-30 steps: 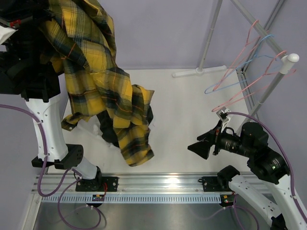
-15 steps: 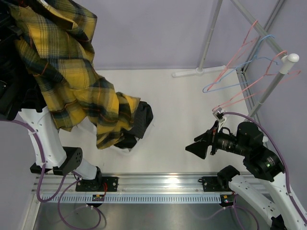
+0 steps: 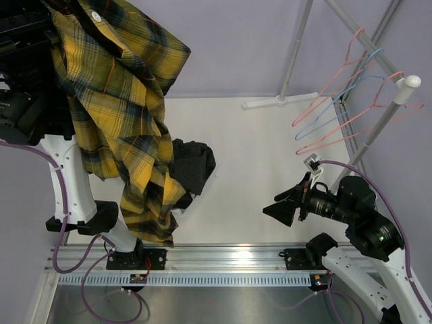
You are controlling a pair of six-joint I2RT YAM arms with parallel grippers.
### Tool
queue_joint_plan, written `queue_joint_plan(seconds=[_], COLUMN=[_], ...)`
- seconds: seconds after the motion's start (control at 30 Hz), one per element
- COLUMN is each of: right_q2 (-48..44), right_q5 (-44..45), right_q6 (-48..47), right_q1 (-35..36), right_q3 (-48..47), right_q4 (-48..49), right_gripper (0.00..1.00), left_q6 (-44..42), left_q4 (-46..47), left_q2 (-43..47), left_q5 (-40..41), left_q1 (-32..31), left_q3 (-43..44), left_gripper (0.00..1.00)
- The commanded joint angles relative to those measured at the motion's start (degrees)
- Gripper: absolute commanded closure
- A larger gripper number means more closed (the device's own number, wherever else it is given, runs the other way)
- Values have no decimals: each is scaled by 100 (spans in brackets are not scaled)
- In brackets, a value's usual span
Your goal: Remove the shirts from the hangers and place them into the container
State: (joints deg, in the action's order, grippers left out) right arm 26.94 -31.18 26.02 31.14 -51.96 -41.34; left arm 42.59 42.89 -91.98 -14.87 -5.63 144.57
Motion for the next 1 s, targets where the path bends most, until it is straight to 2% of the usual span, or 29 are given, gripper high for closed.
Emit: queue_joint_plan(seconds=[0.0, 0.2, 0.4, 0.43, 0.5, 0.57, 0.6, 0.63, 0.73, 0.87, 0.97], right_q2=[-110, -49, 838, 1222, 1619, 2244, 2472, 2961, 4001, 4592, 4960], right_q5=[-134, -37, -213, -170, 93, 269, 644, 840, 1789, 2457, 2424], right_q6=[175, 18, -264, -290, -282, -317, -378, -448, -817, -1230, -1468], right_q1=[24, 24, 85, 164, 471, 1155, 1480, 2171, 3350, 3689, 3698], right_q3=[-77, -261, -744, -867, -1341, -1956, -2193, -2439, -3947, -4997, -5832], right_q4=[162, -58, 293, 450, 626, 864, 926, 883, 550, 197, -224], right_gripper=[6, 7, 7, 7, 7, 9, 11, 12, 14, 12, 10], left_q6=[5, 161, 57, 13, -162, -425, -670, -812, -1445, -2410, -3026], left_q4=[18, 61, -211, -333, -509, -973, -1072, -1255, -2195, -3645, -4823], left_q2=[374, 585, 813, 866, 875, 866, 866, 875, 902, 866, 884], left_q5=[-156, -183, -490, -551, -762, -885, -1007, -1052, -1175, -1202, -1115], left_q1=[-26, -35, -35, -35, -35, -44, -52, -52, -52, -52, -53], left_q3=[10, -254, -719, -816, -1000, -1080, -1220, -1264, -1283, -1089, -1097], left_gripper=[100, 100, 100, 100, 100, 100, 100, 100, 100, 100, 100])
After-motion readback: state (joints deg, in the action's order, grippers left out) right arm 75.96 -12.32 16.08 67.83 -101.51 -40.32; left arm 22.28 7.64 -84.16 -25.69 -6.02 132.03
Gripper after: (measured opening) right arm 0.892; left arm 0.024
